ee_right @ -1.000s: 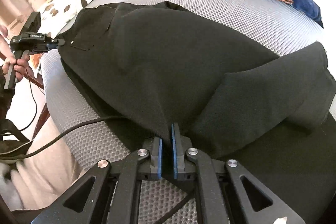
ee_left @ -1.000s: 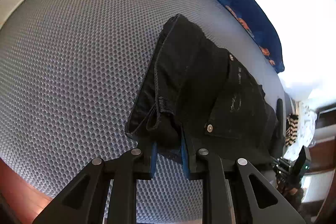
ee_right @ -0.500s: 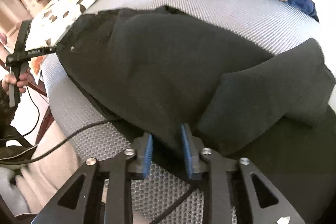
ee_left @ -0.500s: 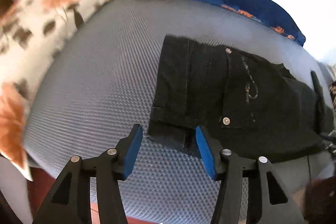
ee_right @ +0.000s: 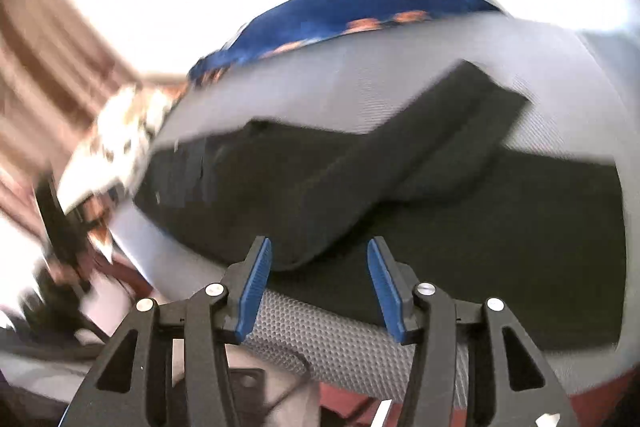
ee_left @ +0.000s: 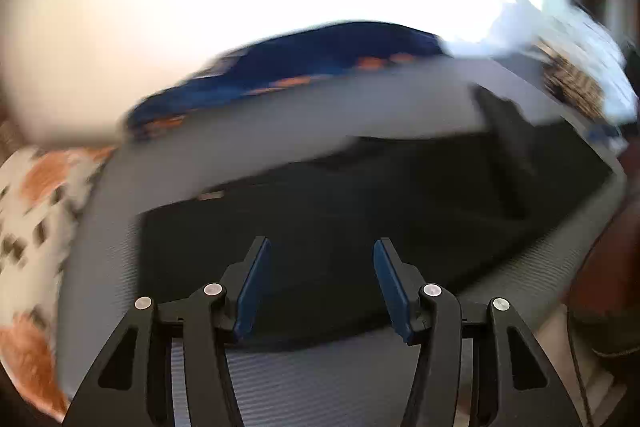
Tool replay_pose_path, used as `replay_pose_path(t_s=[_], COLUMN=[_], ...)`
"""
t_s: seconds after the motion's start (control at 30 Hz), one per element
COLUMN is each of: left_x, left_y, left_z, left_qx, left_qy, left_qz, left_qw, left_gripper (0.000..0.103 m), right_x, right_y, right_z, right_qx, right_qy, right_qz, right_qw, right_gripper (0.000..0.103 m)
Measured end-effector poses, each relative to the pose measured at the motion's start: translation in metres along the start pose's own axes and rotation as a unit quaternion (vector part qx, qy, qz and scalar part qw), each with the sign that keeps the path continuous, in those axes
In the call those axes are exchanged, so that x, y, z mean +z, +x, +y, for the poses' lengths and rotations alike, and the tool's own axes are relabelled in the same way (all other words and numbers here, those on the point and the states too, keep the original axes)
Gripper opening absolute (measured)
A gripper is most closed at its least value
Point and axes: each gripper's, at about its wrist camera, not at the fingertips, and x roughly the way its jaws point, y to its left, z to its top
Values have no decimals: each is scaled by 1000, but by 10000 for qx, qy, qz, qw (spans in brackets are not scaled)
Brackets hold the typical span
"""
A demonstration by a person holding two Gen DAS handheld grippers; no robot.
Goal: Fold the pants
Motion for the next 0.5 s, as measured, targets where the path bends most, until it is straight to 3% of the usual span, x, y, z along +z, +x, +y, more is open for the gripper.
replay_pose_path(t_s=[0.17, 0.33, 0.5], left_x=[9, 10, 16], left_y=[32, 61, 85], left_z=[-82, -138, -164], left_qx=[-711, -1080, -1027], left_qy=[705, 915, 803], left_qz=[159, 436, 557], left_qw=[9948, 9890, 9899], left_gripper=[54, 54, 54], right_x=[1, 12, 40], right_y=[-18, -6, 17], right_z=[-64, -91, -113], right_qx=[279, 425, 758], right_qy=[1449, 1699, 1871], right_qz=[-287, -346, -392], right_qw=[9886, 9839, 9786], right_gripper=[48, 48, 47])
